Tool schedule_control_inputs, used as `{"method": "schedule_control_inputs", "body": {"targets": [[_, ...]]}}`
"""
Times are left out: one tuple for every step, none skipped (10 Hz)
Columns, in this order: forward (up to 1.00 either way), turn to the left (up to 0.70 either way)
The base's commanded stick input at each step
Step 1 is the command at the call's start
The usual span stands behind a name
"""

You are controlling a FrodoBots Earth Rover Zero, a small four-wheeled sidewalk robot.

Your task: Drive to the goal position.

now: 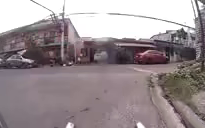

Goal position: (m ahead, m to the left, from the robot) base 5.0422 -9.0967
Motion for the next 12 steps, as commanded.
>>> {"method": "schedule_control_inputs", "body": {"targets": [[0.70,-0.14],[0.70,-0.14],[0.70,-0.14],[0.70,-0.14],[0.70,-0.14],[0.70,-0.14],[0.70,-0.14],[0.70,-0.14],[0.70,-0.14],[0.70,-0.14],[0.70,-0.14],[0.70,-0.14]]}}
